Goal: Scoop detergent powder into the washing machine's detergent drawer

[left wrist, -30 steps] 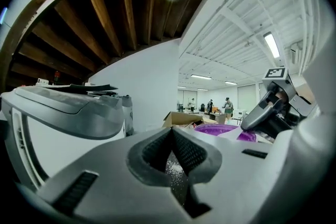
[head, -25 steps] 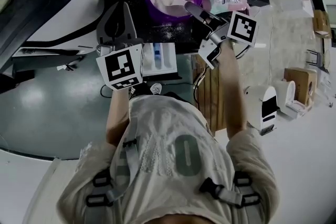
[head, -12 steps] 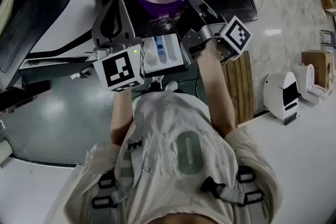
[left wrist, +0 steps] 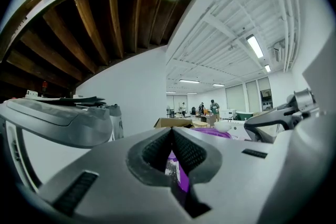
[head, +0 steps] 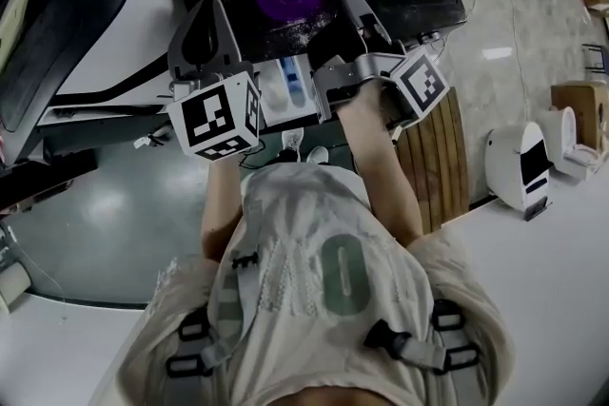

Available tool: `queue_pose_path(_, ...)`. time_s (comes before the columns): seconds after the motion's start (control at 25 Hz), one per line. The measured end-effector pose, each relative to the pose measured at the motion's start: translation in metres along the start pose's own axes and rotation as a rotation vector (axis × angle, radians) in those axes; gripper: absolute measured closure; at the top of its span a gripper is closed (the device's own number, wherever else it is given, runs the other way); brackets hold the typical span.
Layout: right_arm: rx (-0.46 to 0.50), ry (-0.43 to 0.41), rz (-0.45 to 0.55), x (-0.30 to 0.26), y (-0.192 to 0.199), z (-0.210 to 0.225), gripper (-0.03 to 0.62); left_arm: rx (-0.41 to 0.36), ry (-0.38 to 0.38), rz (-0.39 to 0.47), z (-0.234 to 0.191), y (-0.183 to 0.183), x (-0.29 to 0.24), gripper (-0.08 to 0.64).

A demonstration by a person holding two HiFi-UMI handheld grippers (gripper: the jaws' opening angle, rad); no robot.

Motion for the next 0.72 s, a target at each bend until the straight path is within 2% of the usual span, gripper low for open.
queue_pose_path(0.44,-0.011,-0.011,-0.012,0.051,0.010,0.000,0.581,-0.003,-0.015,-0.019,0.008,0.007,0.044,0.540)
queue_pose_path(0.72,-0.024,0.010,-0.055,0.098,0.024,0.020,0.582,-0.005,-0.043,-0.038,0.005,0.014,0.079,0.540)
Point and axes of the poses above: the fingertips, and each gripper's own axes: x backward along the fingers, z to its right, y out of its underside, the point moved 5 cm from there along x, backward along the fingers, and after that the axes turned 5 degrees about z, right-handed, at the moved point
